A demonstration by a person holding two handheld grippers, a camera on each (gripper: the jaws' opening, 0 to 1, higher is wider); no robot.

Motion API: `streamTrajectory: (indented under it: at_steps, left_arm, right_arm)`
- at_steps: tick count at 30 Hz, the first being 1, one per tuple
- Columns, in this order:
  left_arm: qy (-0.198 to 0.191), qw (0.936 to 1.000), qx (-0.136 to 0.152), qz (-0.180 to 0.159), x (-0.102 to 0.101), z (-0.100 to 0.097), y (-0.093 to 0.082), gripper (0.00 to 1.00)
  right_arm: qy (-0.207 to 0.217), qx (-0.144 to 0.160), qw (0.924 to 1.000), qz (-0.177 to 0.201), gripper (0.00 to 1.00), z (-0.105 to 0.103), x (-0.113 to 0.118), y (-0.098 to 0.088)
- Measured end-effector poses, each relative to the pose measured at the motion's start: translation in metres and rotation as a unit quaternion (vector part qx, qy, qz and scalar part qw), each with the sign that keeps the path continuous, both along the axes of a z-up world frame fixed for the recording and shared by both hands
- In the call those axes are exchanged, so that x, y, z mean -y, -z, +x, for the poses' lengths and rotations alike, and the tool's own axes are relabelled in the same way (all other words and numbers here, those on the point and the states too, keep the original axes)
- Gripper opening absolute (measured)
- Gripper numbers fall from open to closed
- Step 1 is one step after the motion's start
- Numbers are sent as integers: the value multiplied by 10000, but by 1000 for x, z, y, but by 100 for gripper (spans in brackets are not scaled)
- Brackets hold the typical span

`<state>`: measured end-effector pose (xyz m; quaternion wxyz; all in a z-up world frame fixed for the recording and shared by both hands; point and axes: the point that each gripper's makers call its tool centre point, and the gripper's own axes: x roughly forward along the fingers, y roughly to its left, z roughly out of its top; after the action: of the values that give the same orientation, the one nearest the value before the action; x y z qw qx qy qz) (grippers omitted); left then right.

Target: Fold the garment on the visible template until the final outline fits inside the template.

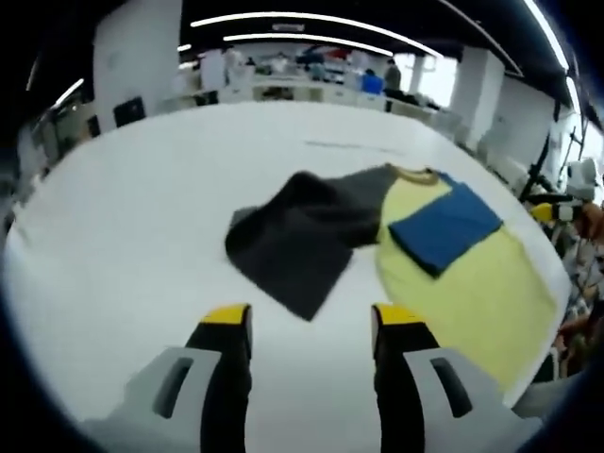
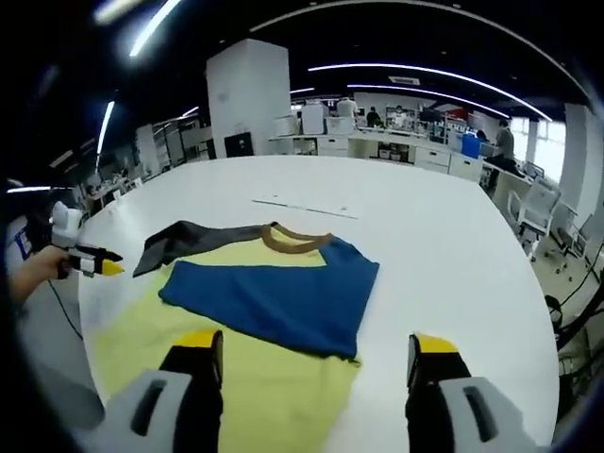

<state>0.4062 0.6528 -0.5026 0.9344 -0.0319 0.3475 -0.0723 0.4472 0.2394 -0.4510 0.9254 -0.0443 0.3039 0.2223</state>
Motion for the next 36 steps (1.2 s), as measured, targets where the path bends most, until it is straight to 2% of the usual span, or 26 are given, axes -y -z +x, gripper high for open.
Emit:
streamTrajectory:
  at_steps: [1,4,7,11,14,22,24,25,29,32,34,36]
  left_arm:
    - [-78,10000,14,-7,0,1,0,40]
    - [-478,9980,51,-416,5,6,1,34]
    - [-572,9976,33,-375,5,9,4,31]
    - [-997,9940,-203,-391,-2,10,13,28]
    - [-1178,9920,-251,-369,-5,12,17,24]
    - [-1450,9878,-533,-179,-4,12,31,17]
    - [-1607,9841,-681,-314,0,8,35,16]
    - [-1669,9840,-541,-297,-3,12,33,15]
    - [-1662,9842,-569,-238,-4,13,33,12]
    - [-1668,9842,-592,-21,-10,12,35,5]
    - [-1618,9853,-533,-123,-7,14,36,1]
    - [-1541,9867,-507,-44,-7,13,34,1]
  right_arm:
    - [1,7,10000,16,80,-1,-1,-1]
    - [-25,22,10000,38,80,-6,-4,-2]
    - [-38,10,10000,67,79,-11,-8,-2]
    - [-26,-12,10000,94,78,-15,-11,-1]
    - [-21,-18,10000,64,78,-17,-12,0]
    - [-32,11,9994,-350,75,-18,-5,5]
    - [-42,22,9993,-358,75,-18,-5,4]
    - [-37,22,9994,-345,75,-18,-5,4]
    - [-26,37,9994,-355,74,-17,-3,3]
    - [-16,41,9991,-413,73,-17,-2,4]
    - [-11,35,9991,-426,73,-17,-2,5]
    - [-1,10,9991,-419,72,-17,-2,6]
